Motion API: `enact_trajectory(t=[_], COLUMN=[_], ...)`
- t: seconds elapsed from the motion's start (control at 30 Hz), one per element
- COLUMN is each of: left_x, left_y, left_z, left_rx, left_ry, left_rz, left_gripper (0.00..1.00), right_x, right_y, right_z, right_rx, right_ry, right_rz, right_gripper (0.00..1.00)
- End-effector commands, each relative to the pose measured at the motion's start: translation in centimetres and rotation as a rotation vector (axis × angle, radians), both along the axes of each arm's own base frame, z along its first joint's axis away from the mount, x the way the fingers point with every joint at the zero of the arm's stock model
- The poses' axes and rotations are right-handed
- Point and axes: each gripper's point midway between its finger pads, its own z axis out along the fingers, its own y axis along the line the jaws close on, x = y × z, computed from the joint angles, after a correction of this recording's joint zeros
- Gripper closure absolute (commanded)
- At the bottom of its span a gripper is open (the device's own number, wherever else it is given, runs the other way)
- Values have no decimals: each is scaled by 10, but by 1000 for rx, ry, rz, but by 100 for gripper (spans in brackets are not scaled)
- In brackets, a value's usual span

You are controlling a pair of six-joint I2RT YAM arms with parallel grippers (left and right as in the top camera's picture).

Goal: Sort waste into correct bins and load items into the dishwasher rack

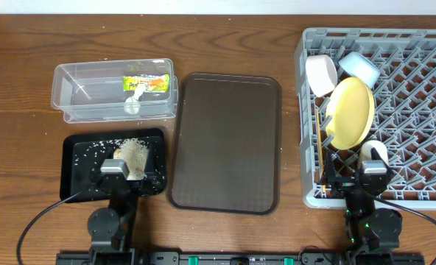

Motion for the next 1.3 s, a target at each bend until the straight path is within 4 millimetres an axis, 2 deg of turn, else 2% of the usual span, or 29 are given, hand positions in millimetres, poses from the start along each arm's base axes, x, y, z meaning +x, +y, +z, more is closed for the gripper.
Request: enact_trajectory(t=[0.0, 0.07, 1.27], left_x=[-1, -2, -2], left_y=[4, 4, 5], left_z=[-16, -25, -26], left_rx=[26, 28, 27], left_ry=[52, 91, 93], left_rz=[18, 21, 22], left_gripper=[1, 1, 1], right_x=[0, 0, 0], right_y=[-2, -2, -2], right_z=[0, 0, 0], right_rx=[-15, -15, -15], right_ry=[-2, -2, -2], right_rz=[-4, -4, -4], right_gripper=[1, 1, 1])
